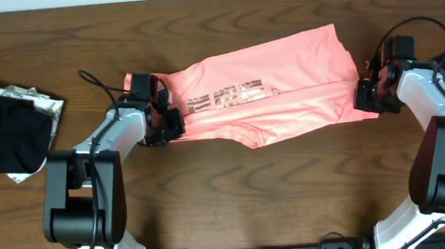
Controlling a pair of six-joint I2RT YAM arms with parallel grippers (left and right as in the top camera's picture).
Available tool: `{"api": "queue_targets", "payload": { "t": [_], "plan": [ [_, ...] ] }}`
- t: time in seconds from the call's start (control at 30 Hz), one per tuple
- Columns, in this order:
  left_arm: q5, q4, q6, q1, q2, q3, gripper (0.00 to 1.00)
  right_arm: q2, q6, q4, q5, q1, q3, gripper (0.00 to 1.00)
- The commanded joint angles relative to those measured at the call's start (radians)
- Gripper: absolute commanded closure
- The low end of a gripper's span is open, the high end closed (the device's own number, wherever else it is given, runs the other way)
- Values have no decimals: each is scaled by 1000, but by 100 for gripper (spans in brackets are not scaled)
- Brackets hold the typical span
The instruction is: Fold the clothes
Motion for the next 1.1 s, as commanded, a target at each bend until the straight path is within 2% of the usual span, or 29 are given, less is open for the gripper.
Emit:
{"api": "queue_targets", "payload": {
  "t": [0.0, 0.37, 0.5, 0.67, 0.8, 1.07],
  "plan": [
    [-96, -51, 5, 30, 66, -63, 86, 6, 24, 21, 33, 5, -37, 99],
    [-96, -51, 6, 37, 66, -63, 83, 6, 47, 240, 69, 3, -240, 99],
    [-145, -67, 47, 37, 66, -63, 83, 6, 163, 189, 185, -22, -263, 99],
    [-294, -95, 47, 37, 66, -63, 64, 6, 197, 92, 156, -57, -266, 99],
    [-303, -79, 47, 37, 66, -63, 56, 6, 205, 20, 144, -58, -268, 99],
    [-305, -60, 47, 37, 66, -63, 50, 6, 226, -36, 129, -57, -269, 99]
  ]
}}
